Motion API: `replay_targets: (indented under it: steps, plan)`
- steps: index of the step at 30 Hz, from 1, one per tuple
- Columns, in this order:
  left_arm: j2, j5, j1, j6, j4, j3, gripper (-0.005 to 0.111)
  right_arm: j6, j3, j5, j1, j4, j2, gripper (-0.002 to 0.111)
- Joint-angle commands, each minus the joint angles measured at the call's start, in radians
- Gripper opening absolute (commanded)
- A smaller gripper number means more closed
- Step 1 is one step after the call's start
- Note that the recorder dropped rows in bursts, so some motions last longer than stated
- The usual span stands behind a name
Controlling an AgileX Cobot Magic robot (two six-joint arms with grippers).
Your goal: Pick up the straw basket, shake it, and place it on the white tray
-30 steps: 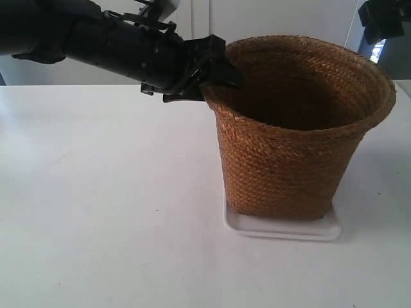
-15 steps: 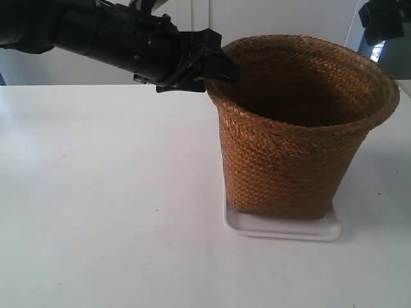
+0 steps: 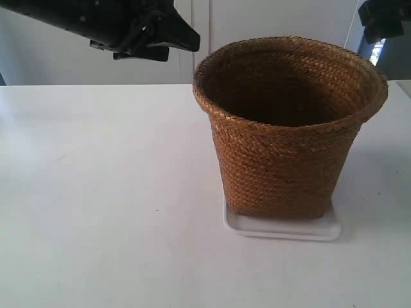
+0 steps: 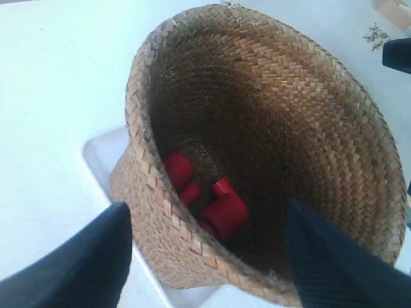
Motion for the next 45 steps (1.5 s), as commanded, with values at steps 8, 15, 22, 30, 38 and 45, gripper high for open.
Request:
replay_targets:
  steps: [8,15,22,30,38,45]
  plan:
    - [-0.252,0.215,0.057,0.062,0.180,-0.009,0.008,-0.012,0.011,0.013,-0.004,0.125,-0.204,0.041]
    - [-0.450,0.109,0.057,0.125,0.187,0.119,0.000,-0.089,0.284,-0.191,-0.004,0.216,-0.510,0.000]
    - [-0.766,-0.227,0.057,0.133,0.187,0.389,0.000,-0.090,0.635,-0.397,-0.004,0.205,-0.928,0.000]
    - [-0.857,-0.295,0.057,0.031,0.161,0.632,0.000,-0.062,0.857,-0.278,-0.004,0.211,-1.183,0.000]
    - [-0.857,-0.261,0.057,0.035,0.162,0.632,0.000,-0.062,0.857,-0.111,-0.004,0.211,-1.256,0.000]
    - [-0.857,-0.264,0.057,0.035,0.162,0.632,0.000,-0.062,0.857,-0.111,-0.004,0.211,-1.257,0.000]
